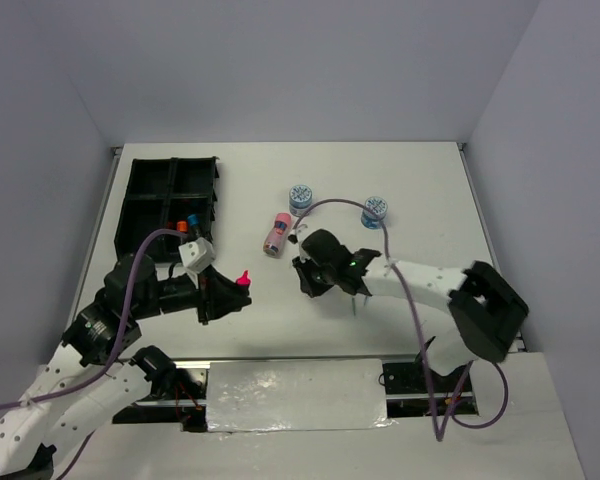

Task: Sort the stationery into containers
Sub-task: Pick up the pen cap from the center of the board, then close the pen cap on the pen, then place the pen in the storage box, then pick up the pen from the center of the board, then pick up the pen cap from the center of the board.

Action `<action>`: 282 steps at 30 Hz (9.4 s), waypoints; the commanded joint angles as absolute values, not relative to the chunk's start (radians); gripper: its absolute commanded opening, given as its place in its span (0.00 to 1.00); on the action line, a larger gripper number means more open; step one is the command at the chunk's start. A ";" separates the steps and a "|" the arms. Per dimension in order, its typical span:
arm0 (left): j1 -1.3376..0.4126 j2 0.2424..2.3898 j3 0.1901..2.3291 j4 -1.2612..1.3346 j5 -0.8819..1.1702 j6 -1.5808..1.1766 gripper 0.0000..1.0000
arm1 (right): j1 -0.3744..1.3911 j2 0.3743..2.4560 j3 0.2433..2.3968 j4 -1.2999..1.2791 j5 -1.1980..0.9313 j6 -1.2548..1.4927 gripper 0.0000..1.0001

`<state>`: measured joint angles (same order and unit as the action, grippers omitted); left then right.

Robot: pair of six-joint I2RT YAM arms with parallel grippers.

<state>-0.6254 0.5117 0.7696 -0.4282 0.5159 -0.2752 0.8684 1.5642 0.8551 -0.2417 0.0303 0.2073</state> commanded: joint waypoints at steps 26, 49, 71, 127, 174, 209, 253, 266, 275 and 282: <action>-0.793 0.827 0.764 -0.116 0.989 -0.313 0.00 | 0.778 0.994 1.221 -0.503 -0.858 0.290 0.00; -0.810 0.891 0.781 -0.135 1.009 -0.284 0.00 | 0.876 1.011 1.123 -0.499 -0.799 0.245 0.00; -0.810 0.927 0.807 -0.176 1.039 -0.244 0.00 | 0.942 1.124 1.134 -0.541 -0.825 0.167 0.00; -0.592 0.933 1.060 -0.152 1.051 0.075 0.00 | 1.177 1.396 0.769 0.046 -0.996 0.351 0.00; -0.041 1.693 1.491 -0.692 0.060 -0.149 0.02 | 0.646 0.790 0.893 -0.482 -0.221 0.336 1.00; -0.003 1.260 1.335 -0.655 -0.166 -0.446 0.99 | 0.638 0.960 0.819 -0.604 0.236 0.529 0.98; -0.043 0.845 0.893 -0.423 -0.014 -0.383 0.99 | 0.692 1.624 0.859 -0.359 0.250 0.738 0.15; -0.359 1.032 1.043 -0.492 -0.075 -0.419 0.99 | 0.719 1.231 0.853 -0.461 0.252 0.713 0.00; -0.794 1.547 1.262 -0.468 -0.194 -0.522 0.91 | 0.710 0.861 0.833 -0.713 0.330 0.666 0.00; -0.816 1.761 1.331 -0.459 -0.190 -0.523 0.79 | 0.703 0.655 0.739 -0.798 0.324 0.666 0.00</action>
<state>-0.8158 1.7626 1.2888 -0.4629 -0.1692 -0.5045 0.7082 0.7250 0.7578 -0.7311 0.3042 0.6815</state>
